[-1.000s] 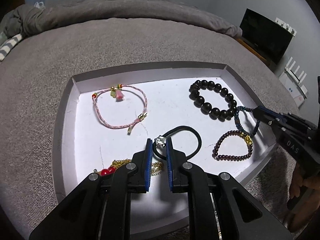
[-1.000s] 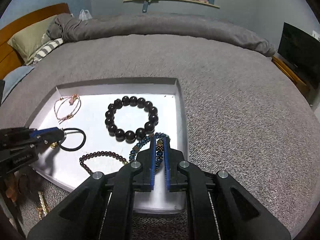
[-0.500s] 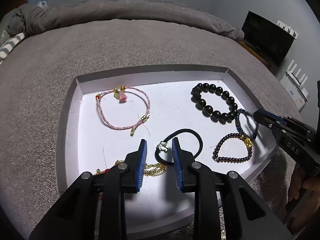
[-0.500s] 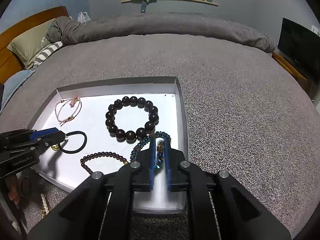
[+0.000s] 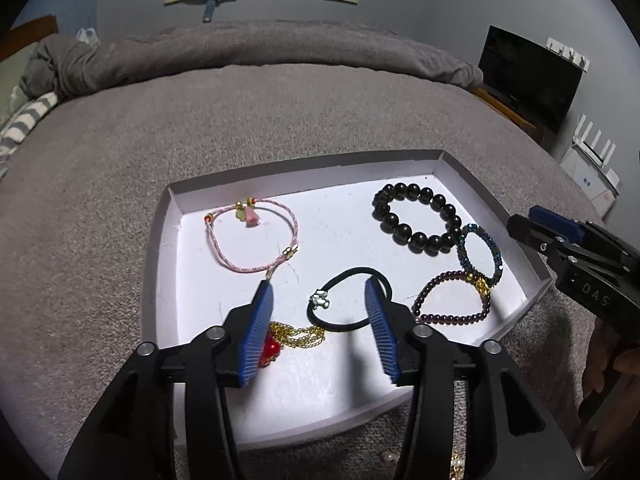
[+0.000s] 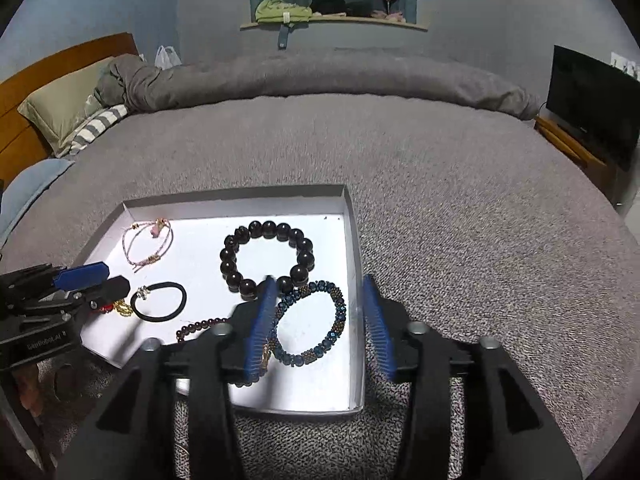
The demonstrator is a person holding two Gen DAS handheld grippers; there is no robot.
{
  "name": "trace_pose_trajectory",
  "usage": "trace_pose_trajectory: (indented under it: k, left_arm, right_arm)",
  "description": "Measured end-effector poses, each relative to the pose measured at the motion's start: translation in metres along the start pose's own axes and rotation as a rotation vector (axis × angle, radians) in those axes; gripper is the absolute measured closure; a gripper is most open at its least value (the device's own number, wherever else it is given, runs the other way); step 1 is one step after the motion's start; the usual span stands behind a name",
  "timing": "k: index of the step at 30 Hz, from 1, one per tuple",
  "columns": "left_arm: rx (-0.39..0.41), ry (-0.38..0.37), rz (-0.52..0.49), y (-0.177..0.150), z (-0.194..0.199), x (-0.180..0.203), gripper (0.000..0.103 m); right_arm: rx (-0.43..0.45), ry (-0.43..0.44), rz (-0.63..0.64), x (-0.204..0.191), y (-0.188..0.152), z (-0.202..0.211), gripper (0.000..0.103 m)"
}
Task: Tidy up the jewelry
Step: 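Lower both pieces into the tray and open both tools, then withdraw both open tools from the tray toward the silver bangles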
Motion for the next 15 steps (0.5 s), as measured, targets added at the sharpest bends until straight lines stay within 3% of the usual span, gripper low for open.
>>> trace_pose_trajectory:
  k: [3, 15]
  left_arm:
    - [0.016, 0.009, -0.004, 0.0, 0.008, 0.0, 0.044]
    - [0.097, 0.118, -0.037, -0.002, 0.04, -0.008, 0.023]
  right_arm:
    - [0.004, -0.009, 0.014, -0.003, -0.002, 0.002, 0.046]
    - [0.031, -0.016, 0.037, -0.013, -0.016, 0.026, 0.018]
Point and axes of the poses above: each gripper's, at about its wrist camera, not at the fingertips, and z roughly against the way its jaws point, x to its right, y to its top, the point moved 6 cm from there along -z, roughly the way its jaws point, and after that the axes turned 2 degrees about x, right-handed, at the moved point
